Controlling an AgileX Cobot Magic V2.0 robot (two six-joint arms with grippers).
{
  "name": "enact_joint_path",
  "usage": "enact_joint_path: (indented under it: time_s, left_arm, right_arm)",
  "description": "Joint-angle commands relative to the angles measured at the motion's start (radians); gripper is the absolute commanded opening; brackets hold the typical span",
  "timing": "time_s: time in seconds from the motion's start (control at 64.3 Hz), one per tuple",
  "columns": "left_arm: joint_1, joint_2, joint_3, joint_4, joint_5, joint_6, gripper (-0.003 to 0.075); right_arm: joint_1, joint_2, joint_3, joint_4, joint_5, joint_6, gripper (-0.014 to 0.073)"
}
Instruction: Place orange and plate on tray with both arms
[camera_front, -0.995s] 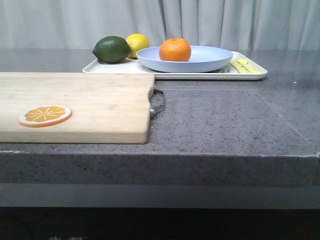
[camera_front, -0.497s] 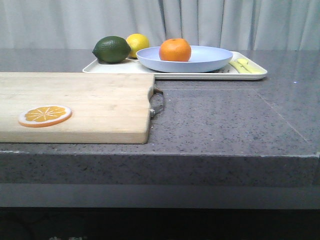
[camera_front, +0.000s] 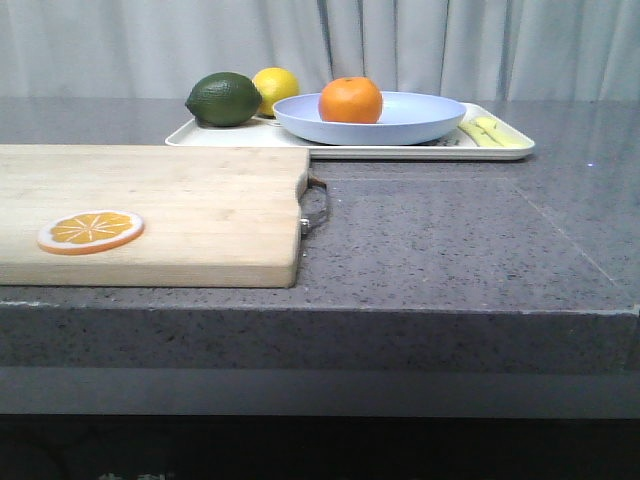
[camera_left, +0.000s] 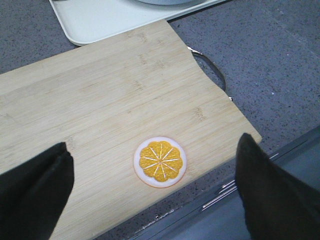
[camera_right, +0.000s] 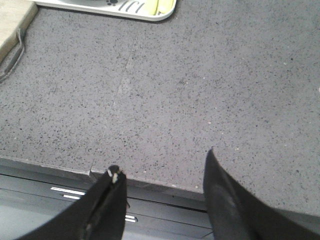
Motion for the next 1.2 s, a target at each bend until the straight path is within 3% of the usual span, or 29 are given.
enact_joint_path:
  time_s: [0.0,0.155,0.249,0.373,0.528,0.637,1.181]
  left_arm:
    - [0.003,-0.006,-0.026,-0.007,-0.068,-0.001,0.063]
    - [0.003,-0.006,-0.026,-0.007,-0.068,-0.001,0.0621]
    - [0.003,-0.006,-0.026,-0.007,-0.068,-0.001,0.0552]
    - [0.003,-0.006,-0.026,-0.007,-0.068,-0.001,0.0384]
    - [0.003,-0.006,-0.026,-0.007,-0.068,-0.001,0.0121]
    - [0.003,-0.006,-0.026,-0.007,-0.068,-0.001,-0.0017]
    - [0.003,-0.022,-0.025,-0.008,-0.07,-0.001,-0.0018]
  right_arm:
    - [0.001,-0.01,-0.013,-0.008,-0.082,-0.013,0.0381]
    - [0.001,-0.01,-0.013,-0.008,-0.08,-0.013,0.0381]
    - [0.001,-0.01,-0.013,-0.008,-0.09,-0.013,0.0358]
    - [0.001,-0.01,-0.013,-0.008,-0.089,-0.013,0.022]
    - [0.001,-0.01,-0.012,-0.008,-0.082,-0.013,0.0012]
    - [0.001,-0.01,-0.012,-0.008,-0.078,-0.013,-0.0075]
    - [0.001,-0.01,-0.012,-0.008,-0.076,-0.013,-0.0068]
